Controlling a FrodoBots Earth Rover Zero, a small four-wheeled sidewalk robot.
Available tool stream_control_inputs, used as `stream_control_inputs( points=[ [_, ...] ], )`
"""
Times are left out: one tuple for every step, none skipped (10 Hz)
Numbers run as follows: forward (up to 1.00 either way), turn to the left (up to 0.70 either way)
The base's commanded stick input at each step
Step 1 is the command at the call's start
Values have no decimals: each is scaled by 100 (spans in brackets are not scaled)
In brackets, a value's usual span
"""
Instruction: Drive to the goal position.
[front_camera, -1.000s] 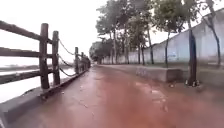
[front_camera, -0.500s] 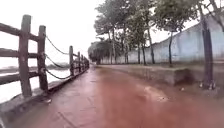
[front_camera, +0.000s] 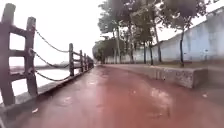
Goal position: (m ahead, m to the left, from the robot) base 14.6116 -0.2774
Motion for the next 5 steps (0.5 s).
stream_control_inputs(
  points=[
    [100, 0],
    [100, 0],
    [100, 0],
    [100, 0],
    [100, 0]
  ],
)
